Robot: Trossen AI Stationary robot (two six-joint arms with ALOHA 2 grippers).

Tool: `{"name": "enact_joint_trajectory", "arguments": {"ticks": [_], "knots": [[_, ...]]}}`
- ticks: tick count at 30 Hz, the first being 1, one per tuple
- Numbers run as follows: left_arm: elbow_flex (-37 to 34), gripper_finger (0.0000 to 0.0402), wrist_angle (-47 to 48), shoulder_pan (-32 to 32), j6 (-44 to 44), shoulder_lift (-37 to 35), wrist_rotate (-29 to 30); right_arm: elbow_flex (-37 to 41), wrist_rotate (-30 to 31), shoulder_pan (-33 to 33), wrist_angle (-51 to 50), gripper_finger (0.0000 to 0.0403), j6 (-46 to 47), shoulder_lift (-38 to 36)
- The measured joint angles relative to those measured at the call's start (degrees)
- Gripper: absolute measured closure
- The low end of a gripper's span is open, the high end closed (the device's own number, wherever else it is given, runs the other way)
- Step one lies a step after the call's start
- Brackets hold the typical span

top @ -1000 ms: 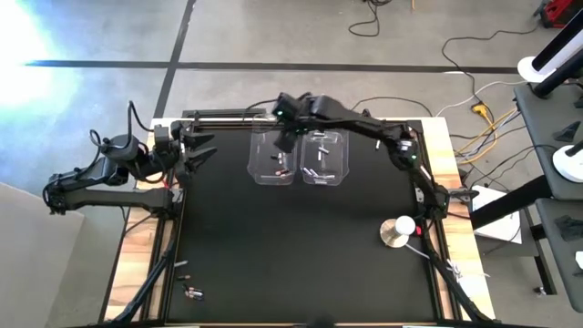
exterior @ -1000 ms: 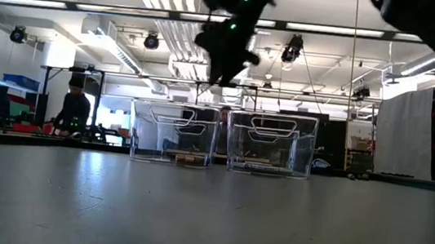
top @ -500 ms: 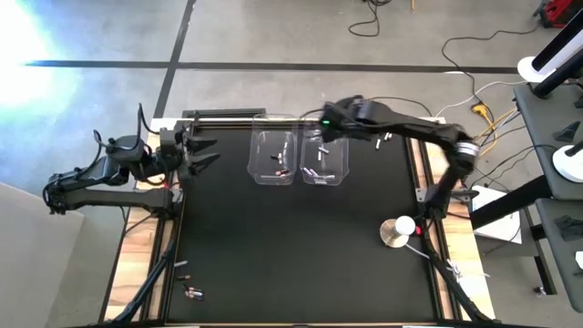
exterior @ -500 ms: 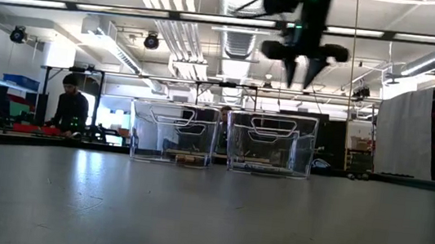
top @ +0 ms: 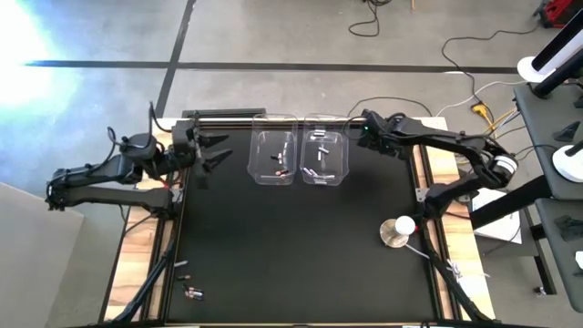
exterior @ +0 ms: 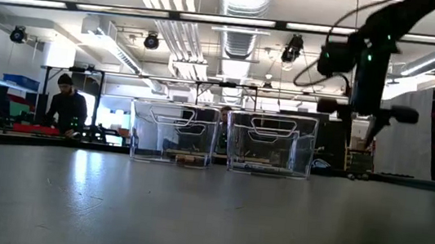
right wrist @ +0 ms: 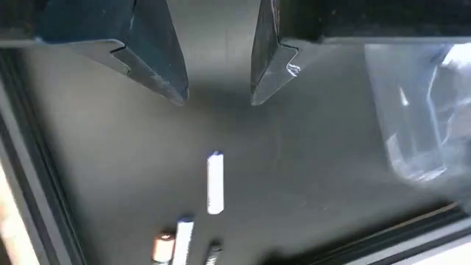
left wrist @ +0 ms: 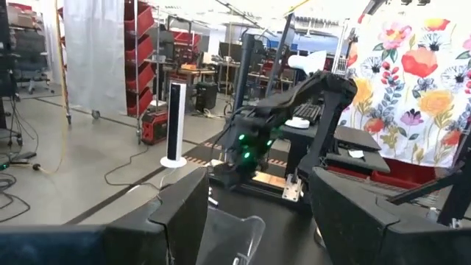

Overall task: Sort batteries
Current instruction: Put the white battery into the right transparent bin

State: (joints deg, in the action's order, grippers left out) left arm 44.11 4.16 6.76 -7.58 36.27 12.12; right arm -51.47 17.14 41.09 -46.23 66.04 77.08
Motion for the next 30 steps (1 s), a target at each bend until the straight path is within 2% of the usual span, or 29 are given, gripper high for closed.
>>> {"name": "enact_joint_trajectory", "arguments": {"ticks": [4, 12, 22, 30], "knots": [[0.01, 0.0189, -3.87, 0.00, -1.70, 3.08, 0.03, 3.25, -0.51, 4.36, 6.15, 0.0263, -0.94, 2.41], [0.00, 0.0189, -7.04, 0.00, -5.55, 5.51, 2.34, 3.07, -2.01, 9.42, 12.75, 0.0283, -6.31, 9.82], [0.01, 0.0189, -7.13, 0.00, -8.49, 5.51, 3.79, 0.76, -2.42, 10.21, 14.99, 0.0297, -11.23, 16.53], [0.00, 0.0189, -7.18, 0.00, -9.90, 5.75, 5.40, 0.32, -1.71, 10.17, 15.33, 0.0327, -12.32, 18.44]]}}
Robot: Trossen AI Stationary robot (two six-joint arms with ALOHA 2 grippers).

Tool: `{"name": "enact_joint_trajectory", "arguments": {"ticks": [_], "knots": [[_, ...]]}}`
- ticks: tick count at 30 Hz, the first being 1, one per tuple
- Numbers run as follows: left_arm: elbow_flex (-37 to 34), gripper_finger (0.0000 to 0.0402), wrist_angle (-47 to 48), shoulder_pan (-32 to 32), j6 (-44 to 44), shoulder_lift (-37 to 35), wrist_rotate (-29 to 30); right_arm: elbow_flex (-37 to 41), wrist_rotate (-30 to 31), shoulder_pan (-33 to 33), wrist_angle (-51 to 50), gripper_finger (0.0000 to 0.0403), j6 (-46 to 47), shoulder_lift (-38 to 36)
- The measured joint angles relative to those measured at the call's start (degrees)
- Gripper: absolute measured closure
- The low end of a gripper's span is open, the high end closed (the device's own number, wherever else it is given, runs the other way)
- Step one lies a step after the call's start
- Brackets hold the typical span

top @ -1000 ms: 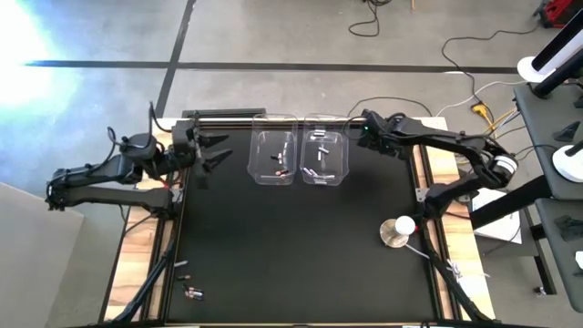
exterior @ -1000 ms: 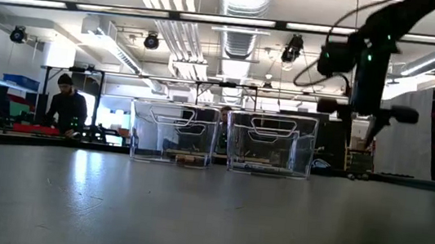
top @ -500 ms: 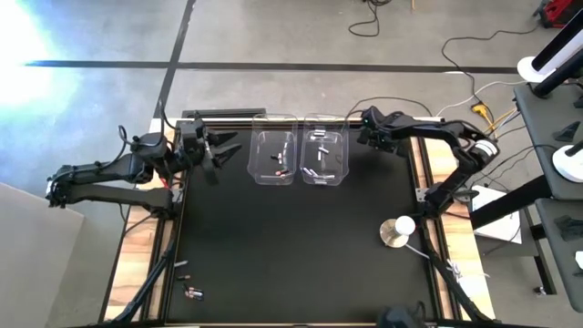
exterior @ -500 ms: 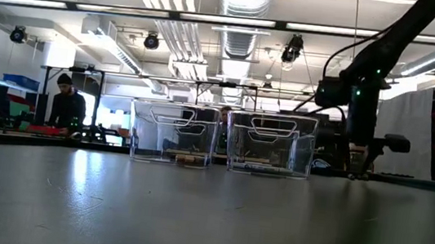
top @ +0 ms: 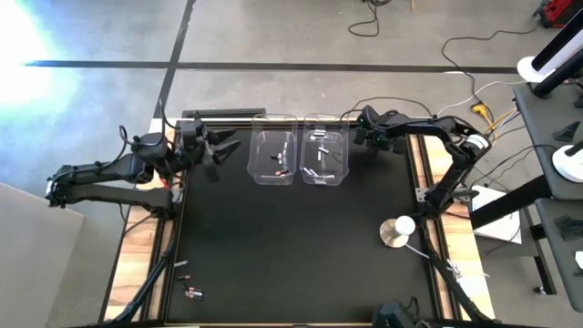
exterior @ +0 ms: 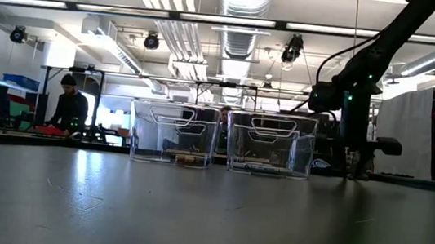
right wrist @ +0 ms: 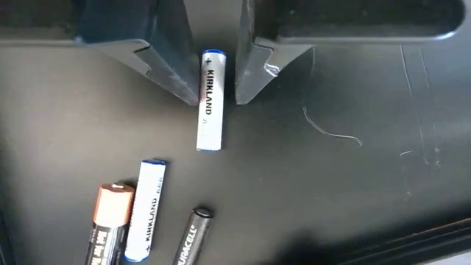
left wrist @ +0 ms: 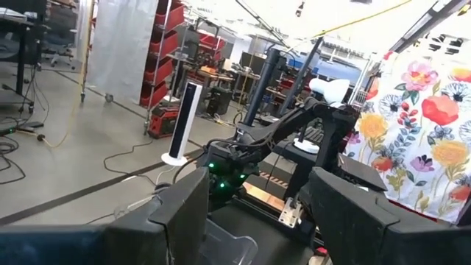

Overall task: Sort batteries
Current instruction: Put the white battery into the right transparent bin

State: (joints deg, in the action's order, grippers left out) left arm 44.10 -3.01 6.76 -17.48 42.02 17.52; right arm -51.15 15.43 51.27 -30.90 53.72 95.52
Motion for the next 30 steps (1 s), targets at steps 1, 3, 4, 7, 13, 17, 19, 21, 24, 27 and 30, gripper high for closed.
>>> {"name": "enact_joint_trajectory", "arguments": {"ticks": [1, 3, 4, 7, 13, 17, 19, 21, 24, 27, 30], "knots": [[0.01, 0.0189, 0.03, 0.00, -0.01, 0.05, 0.01, 0.08, 0.03, 0.00, 0.11, 0.0332, -0.31, 0.01], [0.01, 0.0189, 0.02, 0.00, -0.01, 0.13, 0.02, 0.15, 0.03, 0.00, 0.19, 0.0343, -0.96, 0.01], [0.01, 0.0189, 0.03, 0.00, -0.01, 0.13, 0.02, 0.17, 0.03, 0.00, 0.16, 0.0348, -1.33, 0.03], [0.01, 0.0189, 0.02, 0.00, 0.13, 0.28, 0.09, 0.39, 0.03, 0.00, 0.16, 0.0362, -1.78, 0.08], [0.01, 0.0189, 0.03, 0.00, 0.42, 0.41, 0.11, 0.46, 0.03, 0.00, 0.09, 0.0363, -1.76, 0.14], [0.01, 0.0189, 0.03, 0.04, 0.44, 0.42, 0.11, 0.48, 0.03, 0.00, -0.08, 0.0360, -1.89, 0.19], [0.01, 0.0189, 0.03, 0.04, 0.44, 0.42, 0.11, 0.48, -0.05, 0.00, -0.12, 0.0364, -2.73, 0.14], [0.01, 0.0189, 0.03, 0.04, 0.44, 0.42, 0.13, 0.52, -0.19, 0.00, -0.26, 0.0368, -3.65, -0.08], [0.01, 0.0189, 0.02, 0.09, 1.00, 0.42, 0.14, 0.52, -0.27, 0.00, -0.22, 0.0371, -3.76, -0.52], [0.01, 0.0189, 0.03, 0.09, 1.93, 0.39, 0.20, 0.54, -0.32, 0.02, -0.22, 0.0372, -3.89, -1.01], [0.01, 0.0189, 0.03, 0.09, 1.95, 0.39, 0.63, 0.67, -0.50, 0.02, -0.29, 0.0372, -4.29, -1.94]]}}
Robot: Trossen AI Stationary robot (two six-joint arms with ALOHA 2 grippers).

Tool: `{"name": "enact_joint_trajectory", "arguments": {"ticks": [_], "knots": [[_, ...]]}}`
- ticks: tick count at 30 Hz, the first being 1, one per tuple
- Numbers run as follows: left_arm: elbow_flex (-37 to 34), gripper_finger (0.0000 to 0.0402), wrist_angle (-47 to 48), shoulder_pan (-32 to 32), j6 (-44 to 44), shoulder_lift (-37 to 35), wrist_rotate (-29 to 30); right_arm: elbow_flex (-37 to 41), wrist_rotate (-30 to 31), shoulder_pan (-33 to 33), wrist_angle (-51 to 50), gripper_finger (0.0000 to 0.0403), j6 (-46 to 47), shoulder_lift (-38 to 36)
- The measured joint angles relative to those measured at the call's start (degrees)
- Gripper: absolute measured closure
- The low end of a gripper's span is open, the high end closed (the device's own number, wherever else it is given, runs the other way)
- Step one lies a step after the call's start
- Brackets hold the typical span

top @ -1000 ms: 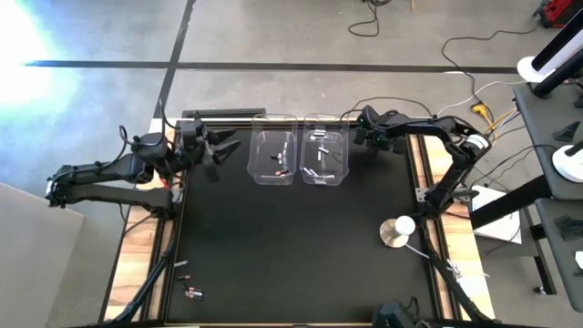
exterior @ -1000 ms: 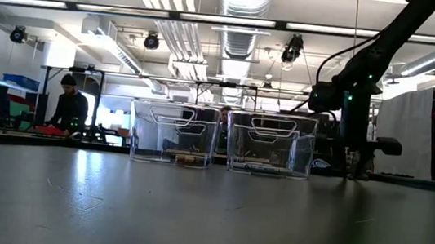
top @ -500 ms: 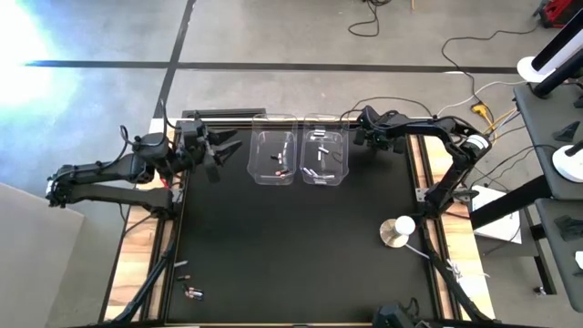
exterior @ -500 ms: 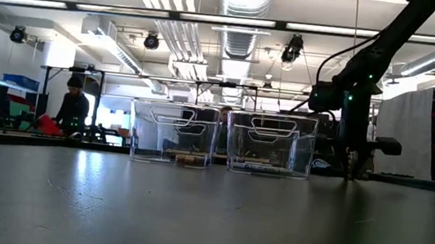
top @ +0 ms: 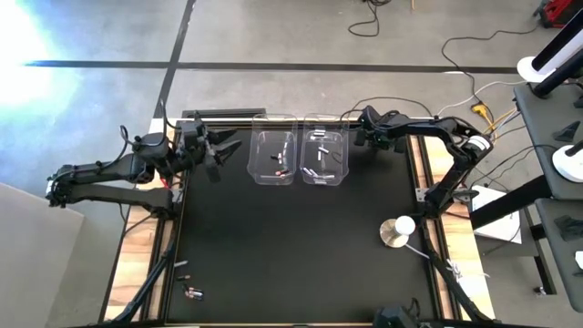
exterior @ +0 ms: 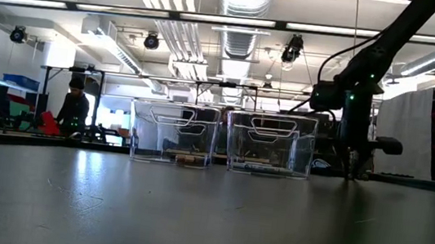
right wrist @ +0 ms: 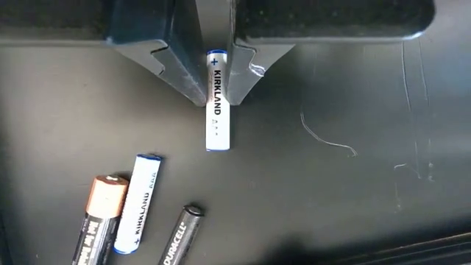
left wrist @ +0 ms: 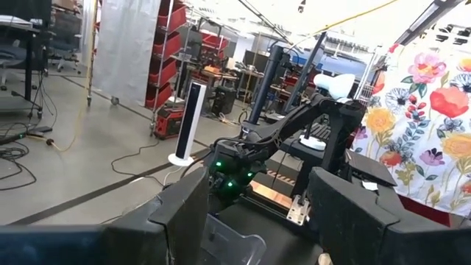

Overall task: Sort batteries
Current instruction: Put the white battery into the right transparent bin

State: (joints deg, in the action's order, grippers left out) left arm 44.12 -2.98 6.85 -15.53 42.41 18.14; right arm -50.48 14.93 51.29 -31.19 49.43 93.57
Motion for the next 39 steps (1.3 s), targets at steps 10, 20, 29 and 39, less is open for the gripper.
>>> {"name": "enact_joint_trajectory", "arguments": {"ticks": [10, 20, 29, 39], "knots": [[0.00, 0.0189, 0.22, 0.00, 0.17, -0.13, -0.01, -1.36, -0.30, -1.65, -3.98, 0.0374, -3.25, -9.44], [0.00, 0.0189, 0.39, 0.02, 4.48, -0.02, 3.96, -19.89, -6.22, -9.83, -9.13, 0.0374, -27.13, -15.38], [0.00, 0.0189, -0.13, 0.02, 3.94, -0.17, 3.88, -32.39, -16.15, -18.43, -10.00, 0.0374, -47.04, -8.88], [0.00, 0.0189, 0.54, 0.02, 4.72, -0.28, 3.85, -35.42, -28.31, -20.08, -13.91, 0.0374, -49.48, 4.16]]}}
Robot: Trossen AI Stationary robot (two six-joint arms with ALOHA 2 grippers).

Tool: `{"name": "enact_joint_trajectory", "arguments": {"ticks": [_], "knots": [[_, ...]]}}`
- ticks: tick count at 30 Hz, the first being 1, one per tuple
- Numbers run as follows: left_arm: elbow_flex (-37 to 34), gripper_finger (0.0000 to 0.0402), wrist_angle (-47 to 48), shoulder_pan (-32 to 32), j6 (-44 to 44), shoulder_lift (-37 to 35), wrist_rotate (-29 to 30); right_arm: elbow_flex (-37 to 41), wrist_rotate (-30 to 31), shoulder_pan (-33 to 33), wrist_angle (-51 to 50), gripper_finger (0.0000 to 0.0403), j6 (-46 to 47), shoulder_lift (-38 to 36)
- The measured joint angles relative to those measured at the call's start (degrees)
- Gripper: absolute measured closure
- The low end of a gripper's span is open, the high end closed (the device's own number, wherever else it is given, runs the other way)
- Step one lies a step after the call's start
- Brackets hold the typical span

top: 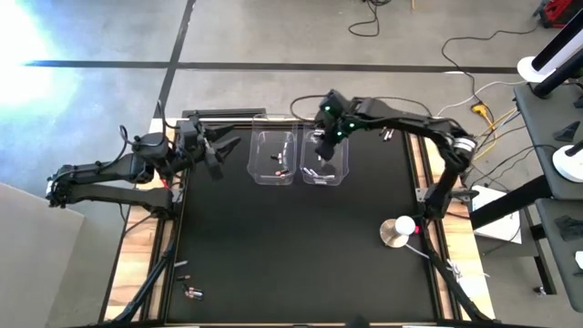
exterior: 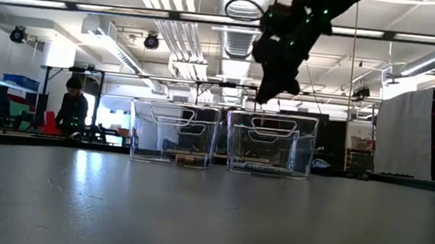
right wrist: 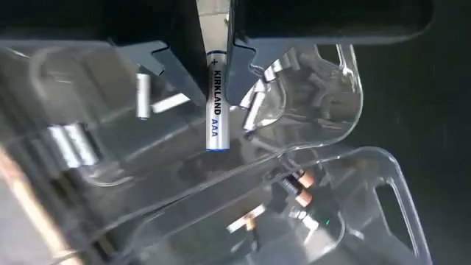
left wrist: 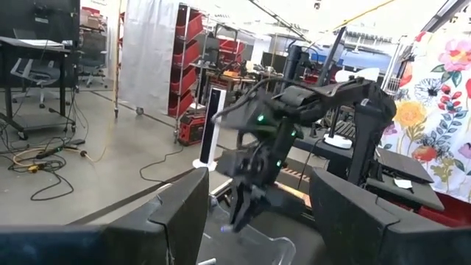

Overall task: Sort batteries
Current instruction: Put the white battery into the right transparent bin

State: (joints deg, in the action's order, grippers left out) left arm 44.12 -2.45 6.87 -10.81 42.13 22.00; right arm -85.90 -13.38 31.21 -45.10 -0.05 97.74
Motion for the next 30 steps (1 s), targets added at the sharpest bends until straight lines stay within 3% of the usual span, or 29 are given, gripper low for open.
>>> {"name": "enact_joint_trajectory", "arguments": {"ticks": [12, 16, 30], "knots": [[0.00, 0.0189, 0.46, 0.00, -0.15, 0.15, -0.04, -2.02, -0.07, 0.06, -1.04, 0.0374, -5.12, 12.11], [0.00, 0.0189, 0.43, 0.00, -0.17, 0.22, -0.04, -2.02, 2.39, 0.74, -1.11, 0.0374, -5.16, 14.88], [0.00, 0.0189, 0.38, 0.00, -0.17, 0.22, -0.04, -2.00, 5.01, 0.72, -1.03, 0.0374, -4.06, 19.17]]}}
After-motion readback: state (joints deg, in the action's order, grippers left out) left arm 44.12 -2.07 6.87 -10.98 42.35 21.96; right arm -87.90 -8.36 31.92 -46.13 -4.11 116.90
